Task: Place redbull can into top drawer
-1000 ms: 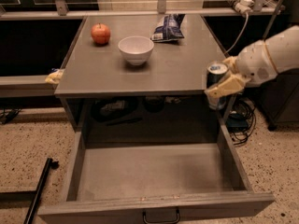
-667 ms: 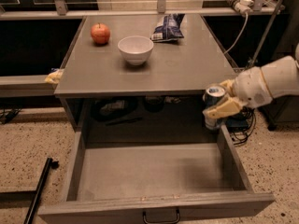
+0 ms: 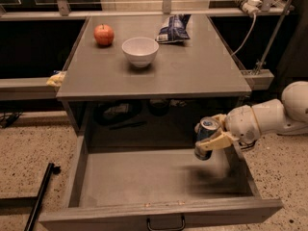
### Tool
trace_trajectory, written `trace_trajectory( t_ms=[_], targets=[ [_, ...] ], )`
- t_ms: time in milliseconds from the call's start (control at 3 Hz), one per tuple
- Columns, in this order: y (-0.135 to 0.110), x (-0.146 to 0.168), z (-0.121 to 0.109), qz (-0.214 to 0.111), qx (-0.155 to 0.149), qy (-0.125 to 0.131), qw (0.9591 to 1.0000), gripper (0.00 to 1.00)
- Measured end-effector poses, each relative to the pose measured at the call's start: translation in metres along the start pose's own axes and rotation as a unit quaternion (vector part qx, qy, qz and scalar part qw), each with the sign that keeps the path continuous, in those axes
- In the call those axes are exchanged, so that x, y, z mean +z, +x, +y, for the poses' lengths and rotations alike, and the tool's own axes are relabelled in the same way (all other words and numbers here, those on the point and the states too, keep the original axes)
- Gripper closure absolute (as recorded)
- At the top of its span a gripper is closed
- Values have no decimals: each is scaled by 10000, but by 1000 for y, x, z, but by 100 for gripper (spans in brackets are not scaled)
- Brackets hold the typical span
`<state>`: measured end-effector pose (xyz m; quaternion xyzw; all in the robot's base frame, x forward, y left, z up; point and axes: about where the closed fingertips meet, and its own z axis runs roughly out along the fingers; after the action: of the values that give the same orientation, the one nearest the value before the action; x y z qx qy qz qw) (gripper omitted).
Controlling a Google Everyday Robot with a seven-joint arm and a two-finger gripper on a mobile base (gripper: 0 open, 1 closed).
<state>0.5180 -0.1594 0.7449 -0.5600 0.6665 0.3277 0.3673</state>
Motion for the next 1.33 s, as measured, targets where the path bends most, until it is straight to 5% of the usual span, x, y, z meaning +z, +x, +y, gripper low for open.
trace_trajectory(
  t_ms=[333,1000,1333],
  targets=[
    [2,4,1,-39,-4,-36,10000,100],
    [12,27,-11,76,-659,116,9977,100],
    [23,42,-15,6,-702,67,9975,100]
  ],
)
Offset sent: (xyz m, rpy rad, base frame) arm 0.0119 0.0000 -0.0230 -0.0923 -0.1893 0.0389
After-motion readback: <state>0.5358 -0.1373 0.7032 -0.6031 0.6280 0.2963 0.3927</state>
